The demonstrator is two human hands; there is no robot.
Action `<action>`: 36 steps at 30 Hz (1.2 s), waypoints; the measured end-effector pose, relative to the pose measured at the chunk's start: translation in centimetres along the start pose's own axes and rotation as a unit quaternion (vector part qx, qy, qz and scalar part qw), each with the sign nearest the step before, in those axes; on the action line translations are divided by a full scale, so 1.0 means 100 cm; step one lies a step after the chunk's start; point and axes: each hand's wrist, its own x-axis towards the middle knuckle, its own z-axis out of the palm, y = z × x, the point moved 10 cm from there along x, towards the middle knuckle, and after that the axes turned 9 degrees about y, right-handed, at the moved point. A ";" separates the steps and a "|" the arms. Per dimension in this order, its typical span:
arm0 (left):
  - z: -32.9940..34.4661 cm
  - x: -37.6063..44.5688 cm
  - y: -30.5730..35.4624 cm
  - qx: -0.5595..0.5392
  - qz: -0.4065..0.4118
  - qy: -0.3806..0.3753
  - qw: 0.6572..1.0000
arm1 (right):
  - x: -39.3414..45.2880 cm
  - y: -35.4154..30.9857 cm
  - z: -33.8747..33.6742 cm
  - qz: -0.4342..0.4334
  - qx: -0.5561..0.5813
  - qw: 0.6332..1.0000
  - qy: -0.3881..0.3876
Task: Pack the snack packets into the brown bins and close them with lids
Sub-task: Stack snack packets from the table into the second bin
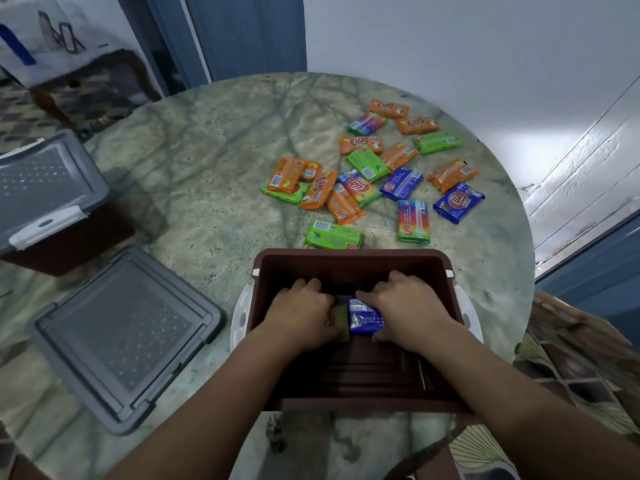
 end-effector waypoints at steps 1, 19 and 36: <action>0.002 0.000 0.000 -0.003 0.003 -0.009 1.000 | 0.000 0.000 0.001 0.001 0.000 1.000 -0.002; -0.040 -0.027 -0.043 -0.322 -0.175 0.097 0.925 | -0.001 0.005 0.001 0.019 0.038 0.998 -0.038; -0.023 -0.057 -0.037 -0.359 -0.239 0.140 0.891 | 0.000 0.004 0.001 0.024 0.055 0.997 -0.039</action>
